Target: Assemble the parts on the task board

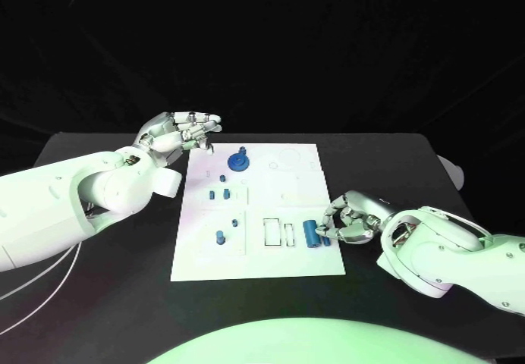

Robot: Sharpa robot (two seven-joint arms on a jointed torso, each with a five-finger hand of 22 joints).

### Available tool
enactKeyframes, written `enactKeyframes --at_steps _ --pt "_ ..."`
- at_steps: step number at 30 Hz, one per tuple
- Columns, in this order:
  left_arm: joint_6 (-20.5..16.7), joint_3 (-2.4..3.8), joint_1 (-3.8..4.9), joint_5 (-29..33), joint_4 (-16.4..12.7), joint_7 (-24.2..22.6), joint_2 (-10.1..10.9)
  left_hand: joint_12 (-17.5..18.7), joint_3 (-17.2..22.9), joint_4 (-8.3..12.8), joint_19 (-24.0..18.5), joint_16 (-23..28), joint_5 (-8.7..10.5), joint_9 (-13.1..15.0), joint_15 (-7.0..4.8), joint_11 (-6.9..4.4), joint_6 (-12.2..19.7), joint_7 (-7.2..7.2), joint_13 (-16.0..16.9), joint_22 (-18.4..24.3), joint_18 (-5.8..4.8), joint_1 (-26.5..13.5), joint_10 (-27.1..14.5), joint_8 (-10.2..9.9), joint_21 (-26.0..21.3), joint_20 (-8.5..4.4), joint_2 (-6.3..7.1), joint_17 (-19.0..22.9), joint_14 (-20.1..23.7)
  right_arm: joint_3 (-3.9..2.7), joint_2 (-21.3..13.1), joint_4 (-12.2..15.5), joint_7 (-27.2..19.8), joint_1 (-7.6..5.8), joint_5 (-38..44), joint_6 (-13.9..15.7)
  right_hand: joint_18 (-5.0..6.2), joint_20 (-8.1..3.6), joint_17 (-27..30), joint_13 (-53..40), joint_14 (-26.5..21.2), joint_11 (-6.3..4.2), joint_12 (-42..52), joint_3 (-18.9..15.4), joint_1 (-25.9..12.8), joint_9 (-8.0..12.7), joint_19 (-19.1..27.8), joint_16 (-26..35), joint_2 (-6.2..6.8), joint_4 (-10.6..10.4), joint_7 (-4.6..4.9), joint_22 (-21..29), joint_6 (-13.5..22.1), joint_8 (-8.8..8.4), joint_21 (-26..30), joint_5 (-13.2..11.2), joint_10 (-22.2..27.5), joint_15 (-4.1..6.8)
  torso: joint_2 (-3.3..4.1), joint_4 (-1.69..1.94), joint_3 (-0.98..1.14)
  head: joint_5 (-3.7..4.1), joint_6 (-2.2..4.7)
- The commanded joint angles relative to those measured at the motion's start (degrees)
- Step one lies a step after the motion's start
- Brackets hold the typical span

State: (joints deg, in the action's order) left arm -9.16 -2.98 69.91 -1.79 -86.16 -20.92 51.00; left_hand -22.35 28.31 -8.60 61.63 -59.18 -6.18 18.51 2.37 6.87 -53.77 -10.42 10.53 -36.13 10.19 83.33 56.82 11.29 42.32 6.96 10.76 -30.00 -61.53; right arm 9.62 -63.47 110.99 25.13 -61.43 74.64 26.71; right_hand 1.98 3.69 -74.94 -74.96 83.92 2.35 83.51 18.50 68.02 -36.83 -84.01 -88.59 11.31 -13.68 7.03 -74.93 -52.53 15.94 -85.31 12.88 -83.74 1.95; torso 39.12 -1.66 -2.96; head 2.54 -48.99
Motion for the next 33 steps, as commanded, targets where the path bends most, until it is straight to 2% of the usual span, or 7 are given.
enactKeyframes --at_steps 1,6,13,18,33 --pt "1.07 0.04 0.02 -0.05 -0.22 -0.75 0.04 -0.34 -0.24 0.17 -0.08 -0.21 0.33 -0.08 -0.03 -0.19 0.38 0.02 0.08 0.08 0.33 -0.56 -0.38 0.26 -0.35 0.23 0.14 0.09 0.57 0.02 0.88 -0.61 2.75 0.34 3.58 0.87 -0.7 0.48 -11.94 -6.86 5.42 0.13 -0.34 -0.09 -0.49 -0.08 -4.0 -0.32 -0.01 -0.35 0.05 -10.67 0.37 0.15 -0.35 0.33 0.22 -0.29 -0.03 -0.12 0.0 -0.12 -0.12" --pt "1.14 0.04 0.02 -0.05 -0.28 -0.72 0.08 -0.34 -0.24 0.17 -0.08 -0.21 0.33 -0.08 -0.03 -0.19 0.38 0.02 0.08 0.08 0.33 -0.56 -0.38 0.26 -0.35 0.23 0.14 0.09 0.57 0.02 2.14 -1.39 2.93 0.78 4.27 0.69 -0.69 0.49 -11.97 -6.83 5.43 0.12 -0.39 -0.31 -0.6 -0.14 -3.98 -0.33 0.02 -0.58 0.04 -10.64 0.38 0.18 -0.31 0.33 0.26 -0.29 -0.01 -0.02 0.06 -0.17 -0.19" --pt "1.2 0.04 0.02 -0.05 -0.28 -0.67 0.1 -0.34 -0.24 0.17 -0.08 -0.21 0.33 -0.08 -0.03 -0.19 0.38 0.02 0.08 0.08 0.33 -0.56 -0.38 0.26 -0.35 0.23 0.14 0.09 0.57 0.02 3.54 -2.22 2.94 1.39 4.97 0.67 -0.68 0.49 -11.91 -6.79 5.41 0.12 -0.46 -0.66 -0.72 -0.23 -3.96 -0.31 0.03 -0.94 0.03 -10.64 0.46 0.2 -0.3 0.17 0.33 -0.29 -0.08 -0.09 0.01 -0.33 -0.3" --pt "1.2 0.04 0.02 -0.04 -0.27 -0.58 0.12 -0.34 -0.24 0.17 -0.08 -0.21 0.33 -0.08 -0.03 -0.19 0.38 0.02 0.08 0.08 0.33 -0.56 -0.38 0.26 -0.35 0.23 0.14 0.09 0.57 0.02 4.16 -2.63 2.86 1.67 5.21 0.29 -0.69 0.49 -11.91 -6.84 5.41 0.11 -0.44 -0.96 -0.71 -0.32 -3.96 -0.31 0.03 -1.2 0.01 -10.66 0.49 0.26 -0.31 -0.17 0.31 -0.29 -0.07 -0.15 0.05 -0.56 -0.35" --pt "1.23 0.04 0.02 -0.04 -0.32 -0.32 0.22 -0.34 -0.24 0.17 -0.08 -0.21 0.33 -0.08 -0.03 -0.19 0.38 0.02 0.08 0.08 0.33 -0.56 -0.38 0.26 -0.35 0.23 0.14 0.09 0.57 0.02 5.41 -2.78 3.54 2.34 6.88 -3.32 -0.69 0.39 -11.87 -6.88 5.39 -0.16 -0.54 -2.64 -0.74 -0.92 -3.95 -0.3 0.13 -2.51 -0.34 -10.74 -0.2 0.96 -0.34 -1.45 0.37 -0.1 -0.09 -0.03 -0.03 -0.76 -0.52"
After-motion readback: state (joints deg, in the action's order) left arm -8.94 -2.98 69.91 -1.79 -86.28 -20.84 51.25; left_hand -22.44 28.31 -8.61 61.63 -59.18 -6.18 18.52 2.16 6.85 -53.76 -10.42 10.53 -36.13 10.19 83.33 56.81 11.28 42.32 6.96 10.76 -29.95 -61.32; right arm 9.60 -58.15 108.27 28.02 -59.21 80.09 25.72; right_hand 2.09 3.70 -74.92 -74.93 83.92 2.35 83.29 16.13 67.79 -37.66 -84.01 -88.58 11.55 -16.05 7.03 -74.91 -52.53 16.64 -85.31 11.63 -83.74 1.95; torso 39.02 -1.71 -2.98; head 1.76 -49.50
